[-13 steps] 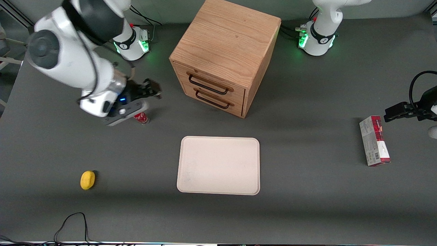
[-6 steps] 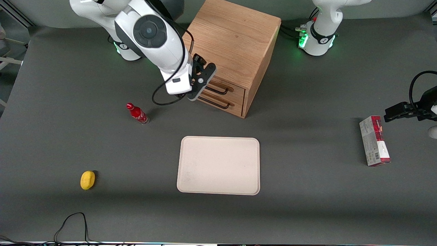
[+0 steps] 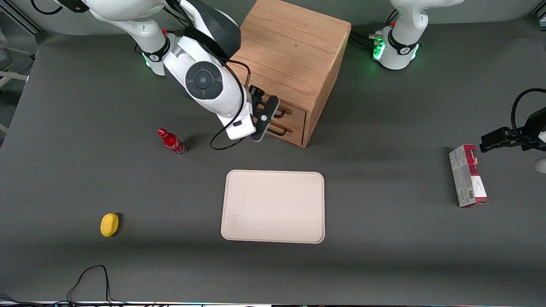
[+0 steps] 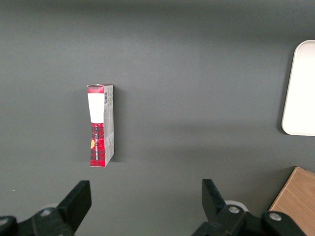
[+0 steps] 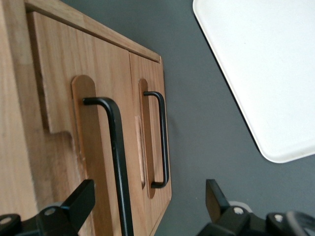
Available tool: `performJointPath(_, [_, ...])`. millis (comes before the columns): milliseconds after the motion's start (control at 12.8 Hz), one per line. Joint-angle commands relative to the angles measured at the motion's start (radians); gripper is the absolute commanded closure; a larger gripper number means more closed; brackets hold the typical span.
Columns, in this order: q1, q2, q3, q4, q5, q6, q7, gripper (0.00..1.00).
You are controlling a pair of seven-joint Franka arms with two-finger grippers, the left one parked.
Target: Open upper drawer
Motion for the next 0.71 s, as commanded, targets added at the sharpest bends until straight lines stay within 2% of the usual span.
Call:
performJointPath(0, [0.003,0.006,0.007,-0.046,-0.021,0.068,-0.015,0.0])
performJointPath(314, [0.008,0.036,0.007,-0.069,-0.074,0.108,-0.015,0.0])
performJointPath(627, [0.0,0.045,-0.004,-0.045,-0.09,0.118,-0.071,0.0])
